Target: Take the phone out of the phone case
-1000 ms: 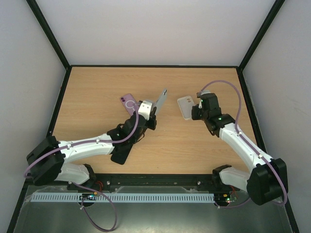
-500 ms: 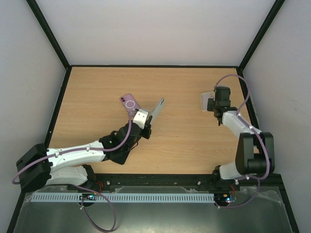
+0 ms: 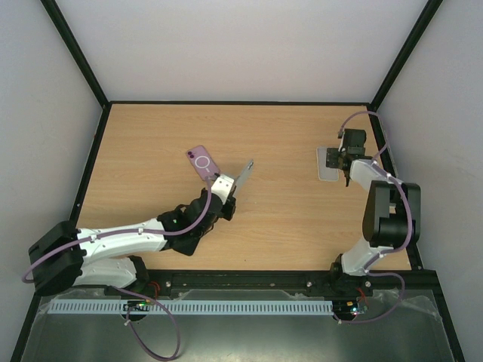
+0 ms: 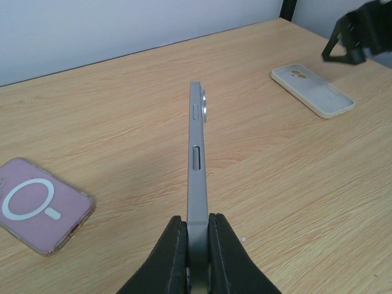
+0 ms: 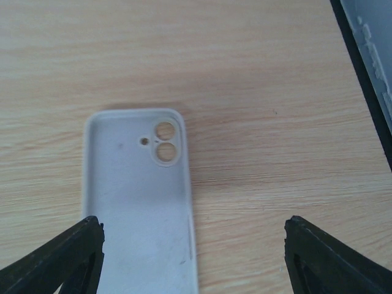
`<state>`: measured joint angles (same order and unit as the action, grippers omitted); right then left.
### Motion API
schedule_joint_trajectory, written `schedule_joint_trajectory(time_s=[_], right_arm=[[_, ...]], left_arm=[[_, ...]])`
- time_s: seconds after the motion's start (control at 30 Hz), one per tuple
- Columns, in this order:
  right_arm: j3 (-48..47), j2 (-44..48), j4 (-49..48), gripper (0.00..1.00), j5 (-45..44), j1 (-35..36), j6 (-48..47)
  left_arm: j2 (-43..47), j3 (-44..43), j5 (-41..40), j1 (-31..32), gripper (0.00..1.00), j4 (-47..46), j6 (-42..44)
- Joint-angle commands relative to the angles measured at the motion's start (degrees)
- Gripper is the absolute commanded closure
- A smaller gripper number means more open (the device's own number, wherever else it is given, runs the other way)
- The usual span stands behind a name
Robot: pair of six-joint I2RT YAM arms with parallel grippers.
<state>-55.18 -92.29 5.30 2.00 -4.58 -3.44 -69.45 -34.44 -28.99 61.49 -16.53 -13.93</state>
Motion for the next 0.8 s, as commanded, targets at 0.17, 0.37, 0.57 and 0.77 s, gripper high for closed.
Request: schedule_joint_trajectory(time_s=[0.17, 0.37, 0.57, 0.77], right_arm=[[8.0, 25.2, 9.1, 0.22, 28.8, -0.3, 3.3], [11.5, 37.5, 11.0, 0.15, 40.7, -0.3, 4.8], [13.7, 42.9, 9.6, 0.04, 41.5, -0.3, 8.6], [14.2, 39.9, 9.8, 0.0, 32.1, -0.3, 6.0]], left_arm=[[-9.0, -10.1, -9.3, 0.3, 0.97, 3.9, 5.5], [-19.2, -20.5, -17.3, 0.1, 0.97, 10.7, 12.3], [-31.3, -30.9, -24.6, -0.6, 0.97, 11.7, 20.2], [-42.1, -39.7, -27.5, -1.0, 0.97, 15.3, 24.1]])
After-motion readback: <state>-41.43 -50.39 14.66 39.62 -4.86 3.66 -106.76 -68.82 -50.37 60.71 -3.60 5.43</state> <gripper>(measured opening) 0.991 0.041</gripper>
